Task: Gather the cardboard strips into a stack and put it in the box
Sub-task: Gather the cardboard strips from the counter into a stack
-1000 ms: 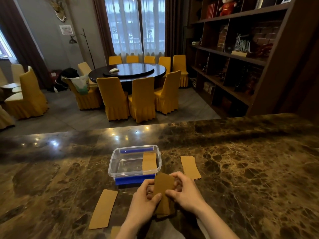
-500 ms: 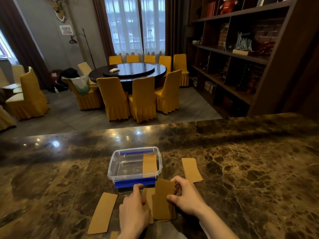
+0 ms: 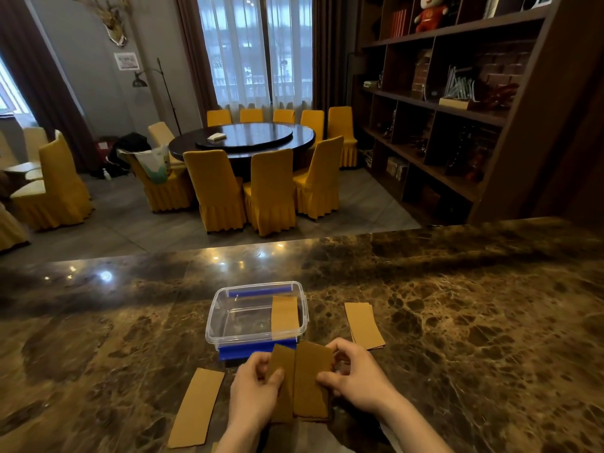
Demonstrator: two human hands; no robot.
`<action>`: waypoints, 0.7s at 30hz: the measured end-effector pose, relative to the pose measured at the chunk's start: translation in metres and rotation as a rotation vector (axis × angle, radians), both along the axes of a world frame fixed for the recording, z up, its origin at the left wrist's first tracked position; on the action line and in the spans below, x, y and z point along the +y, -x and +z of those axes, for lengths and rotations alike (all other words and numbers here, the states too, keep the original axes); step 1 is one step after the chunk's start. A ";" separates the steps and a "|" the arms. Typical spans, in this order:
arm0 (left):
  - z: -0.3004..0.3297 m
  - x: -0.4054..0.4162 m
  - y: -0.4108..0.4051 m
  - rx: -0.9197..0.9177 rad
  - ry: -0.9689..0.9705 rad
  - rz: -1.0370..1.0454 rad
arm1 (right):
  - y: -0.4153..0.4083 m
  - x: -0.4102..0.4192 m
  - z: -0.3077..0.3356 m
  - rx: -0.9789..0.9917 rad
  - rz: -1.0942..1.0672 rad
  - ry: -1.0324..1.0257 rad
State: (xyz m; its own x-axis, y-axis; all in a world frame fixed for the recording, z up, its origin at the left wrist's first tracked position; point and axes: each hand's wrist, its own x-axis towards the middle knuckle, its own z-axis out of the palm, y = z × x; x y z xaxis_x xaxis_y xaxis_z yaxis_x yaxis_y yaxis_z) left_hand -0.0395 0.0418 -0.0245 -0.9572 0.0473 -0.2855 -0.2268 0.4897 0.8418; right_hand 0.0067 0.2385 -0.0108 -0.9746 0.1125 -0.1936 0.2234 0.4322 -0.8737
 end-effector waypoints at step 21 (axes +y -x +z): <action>0.010 -0.092 -0.009 0.014 0.848 0.053 | 0.007 -0.050 0.003 0.061 0.024 -0.018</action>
State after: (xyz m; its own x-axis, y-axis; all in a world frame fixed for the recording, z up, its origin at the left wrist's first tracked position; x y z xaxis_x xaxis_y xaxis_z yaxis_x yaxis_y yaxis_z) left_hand -0.0307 -0.0497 -0.0144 -0.9559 -0.2225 -0.1916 -0.2597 0.9452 0.1979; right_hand -0.0001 0.1883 -0.0074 -0.9870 0.0917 -0.1320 0.1594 0.4530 -0.8771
